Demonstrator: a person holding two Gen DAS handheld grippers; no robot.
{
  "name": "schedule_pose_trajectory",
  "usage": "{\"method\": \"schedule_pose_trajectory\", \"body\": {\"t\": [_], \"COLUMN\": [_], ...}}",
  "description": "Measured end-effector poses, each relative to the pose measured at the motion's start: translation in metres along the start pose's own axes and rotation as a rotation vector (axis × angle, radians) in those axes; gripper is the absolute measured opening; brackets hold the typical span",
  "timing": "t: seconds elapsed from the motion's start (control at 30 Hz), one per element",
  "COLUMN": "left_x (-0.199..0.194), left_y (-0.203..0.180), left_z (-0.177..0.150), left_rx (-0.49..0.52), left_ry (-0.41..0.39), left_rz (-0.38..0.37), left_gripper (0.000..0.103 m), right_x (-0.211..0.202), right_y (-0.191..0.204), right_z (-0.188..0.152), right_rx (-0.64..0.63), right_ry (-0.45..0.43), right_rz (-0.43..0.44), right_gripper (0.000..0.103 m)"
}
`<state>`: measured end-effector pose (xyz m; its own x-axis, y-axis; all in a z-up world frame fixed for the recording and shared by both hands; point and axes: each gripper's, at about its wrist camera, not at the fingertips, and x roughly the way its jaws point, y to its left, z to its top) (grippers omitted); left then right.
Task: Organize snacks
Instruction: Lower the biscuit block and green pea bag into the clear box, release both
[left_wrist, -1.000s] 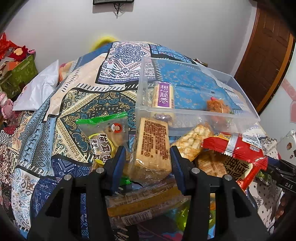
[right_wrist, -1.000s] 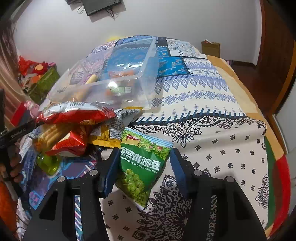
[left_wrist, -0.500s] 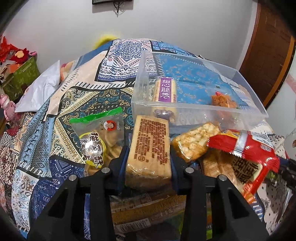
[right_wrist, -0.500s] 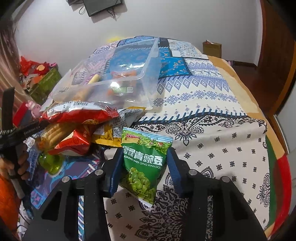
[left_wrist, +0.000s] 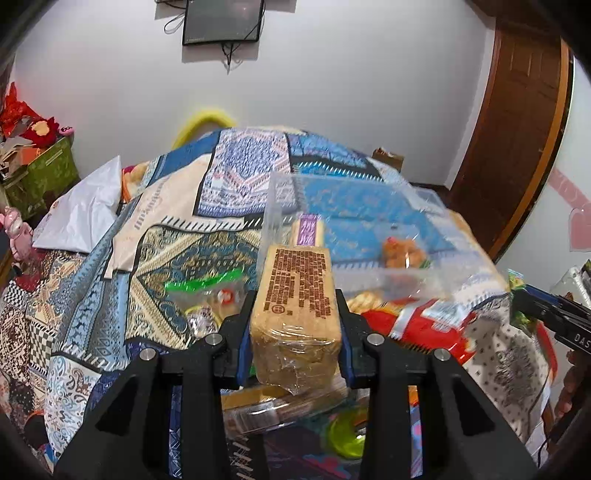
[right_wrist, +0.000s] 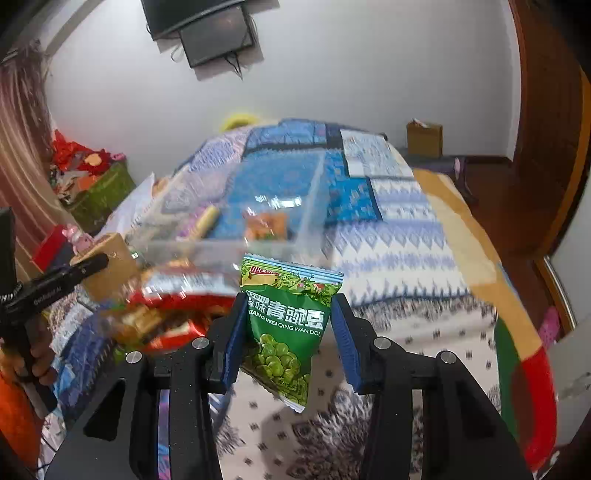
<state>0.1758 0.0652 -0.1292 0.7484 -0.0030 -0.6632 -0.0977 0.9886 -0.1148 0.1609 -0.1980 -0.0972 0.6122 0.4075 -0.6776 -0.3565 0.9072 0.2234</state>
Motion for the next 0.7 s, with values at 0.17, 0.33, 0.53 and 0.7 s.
{"method": "schedule_pose_trajectory", "body": {"t": [0.17, 0.33, 0.53, 0.7], "left_x": [-0.003, 0.001, 0.019, 0.045], "left_y": [-0.007, -0.018, -0.031, -0.041], "left_z": [0.015, 0.032, 0.050, 0.062], "left_rx": [-0.005, 0.004, 0.010, 0.026], "left_ry": [-0.033, -0.063, -0.066, -0.047], "left_rz": [-0.026, -0.050, -0.076, -0.065], "left_gripper": [0.037, 0.037, 0.037, 0.037], "right_x": [0.000, 0.010, 0.030, 0.050], "right_y": [0.011, 0.018, 0.020, 0.018], "right_z": [0.022, 0.043, 0.061, 0.069], "right_rx": [-0.027, -0.037, -0.040, -0.039], "right_ry": [-0.052, -0.086, -0.087, -0.060], "right_rz": [0.016, 0.034, 0.047, 0.043], "right_gripper": [0.041, 0.041, 0.041, 0.041]}}
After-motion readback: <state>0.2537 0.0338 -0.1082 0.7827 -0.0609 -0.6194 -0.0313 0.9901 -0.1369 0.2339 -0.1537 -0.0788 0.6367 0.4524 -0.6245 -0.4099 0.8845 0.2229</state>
